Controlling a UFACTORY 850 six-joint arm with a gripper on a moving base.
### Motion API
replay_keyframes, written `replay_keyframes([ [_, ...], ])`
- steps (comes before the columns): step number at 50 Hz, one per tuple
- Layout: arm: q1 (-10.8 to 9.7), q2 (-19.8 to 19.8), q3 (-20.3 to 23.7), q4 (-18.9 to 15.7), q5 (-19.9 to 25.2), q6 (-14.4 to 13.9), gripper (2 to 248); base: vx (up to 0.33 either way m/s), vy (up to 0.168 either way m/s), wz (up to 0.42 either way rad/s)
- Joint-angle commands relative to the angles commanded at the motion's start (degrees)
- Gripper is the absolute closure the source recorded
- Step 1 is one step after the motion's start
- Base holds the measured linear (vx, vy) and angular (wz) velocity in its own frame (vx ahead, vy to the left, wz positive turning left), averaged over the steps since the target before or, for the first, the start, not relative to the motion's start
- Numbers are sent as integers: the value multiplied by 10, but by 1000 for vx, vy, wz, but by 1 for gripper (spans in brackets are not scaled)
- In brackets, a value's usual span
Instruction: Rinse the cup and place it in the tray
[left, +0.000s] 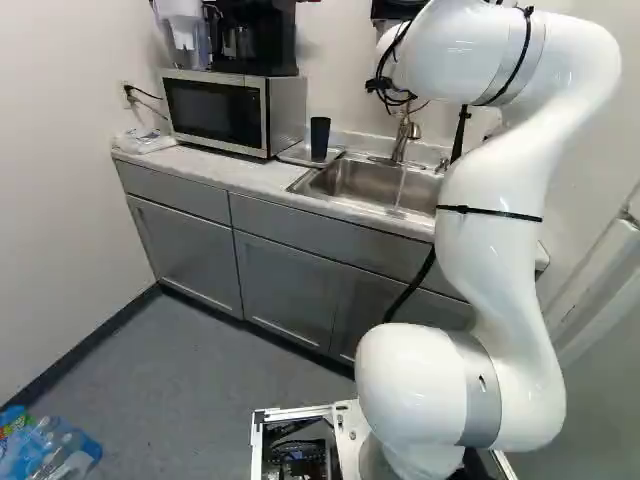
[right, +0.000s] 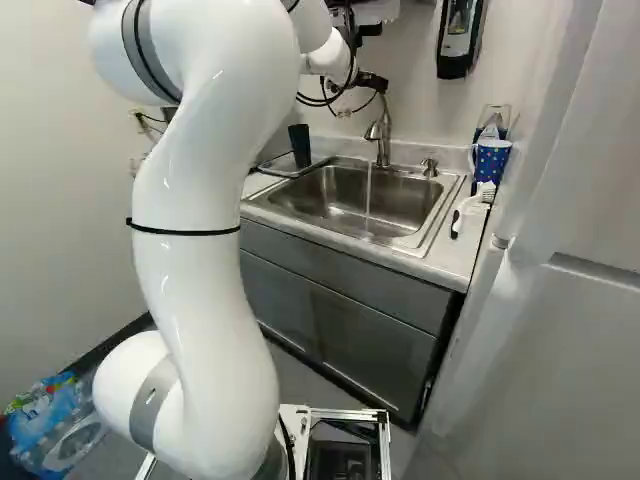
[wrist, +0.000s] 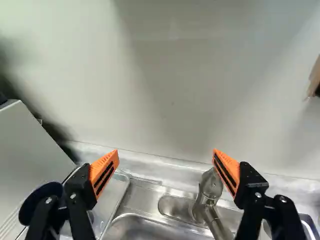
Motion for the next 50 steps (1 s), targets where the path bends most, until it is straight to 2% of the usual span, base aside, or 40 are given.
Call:
replay_keyframes([
  [50,1,-12,-14,0,-32,0,3,0,0,0],
])
